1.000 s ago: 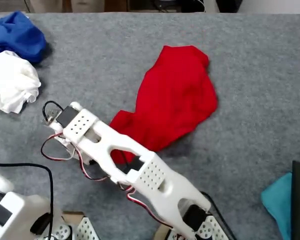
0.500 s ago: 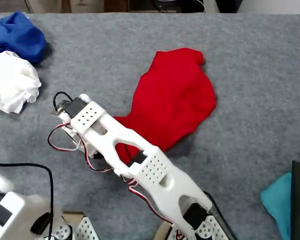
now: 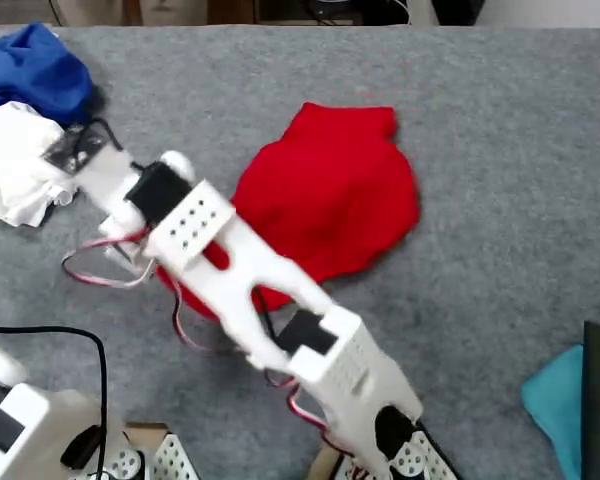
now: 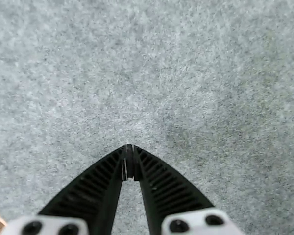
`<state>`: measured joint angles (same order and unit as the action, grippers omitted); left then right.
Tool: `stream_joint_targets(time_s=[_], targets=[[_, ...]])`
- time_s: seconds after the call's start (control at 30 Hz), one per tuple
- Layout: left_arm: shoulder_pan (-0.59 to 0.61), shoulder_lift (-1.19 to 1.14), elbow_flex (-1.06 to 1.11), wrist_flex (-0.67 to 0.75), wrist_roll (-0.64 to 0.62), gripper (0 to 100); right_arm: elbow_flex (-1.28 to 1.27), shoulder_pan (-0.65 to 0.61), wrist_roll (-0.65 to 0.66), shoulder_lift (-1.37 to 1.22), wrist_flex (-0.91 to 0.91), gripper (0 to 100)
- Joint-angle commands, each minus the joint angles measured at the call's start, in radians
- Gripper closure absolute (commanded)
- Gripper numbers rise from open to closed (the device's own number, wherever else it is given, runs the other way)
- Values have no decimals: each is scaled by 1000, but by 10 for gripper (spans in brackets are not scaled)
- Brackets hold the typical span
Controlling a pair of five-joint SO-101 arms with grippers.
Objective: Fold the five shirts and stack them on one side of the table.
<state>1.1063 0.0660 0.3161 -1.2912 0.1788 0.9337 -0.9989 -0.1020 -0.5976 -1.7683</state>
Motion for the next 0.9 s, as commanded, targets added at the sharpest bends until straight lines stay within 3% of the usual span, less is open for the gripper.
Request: stream_joint_targets(time_s=[0.0,0.17,0.37,0.57,0.7,0.87], targets=[[12,36,-48,-8,5,981,77,-97,0,136,-12,994],[64,38,-48,-8,9,981,254,-179,0,228,11,994],[135,38,-48,-8,9,981,550,-177,2,309,101,994],[147,38,-74,-77,9,981,685,-174,124,406,157,994],[112,36,-158,-213,9,981,682,-74,127,463,83,994],[44,36,-252,-322,6,981,684,163,126,486,-15,994]])
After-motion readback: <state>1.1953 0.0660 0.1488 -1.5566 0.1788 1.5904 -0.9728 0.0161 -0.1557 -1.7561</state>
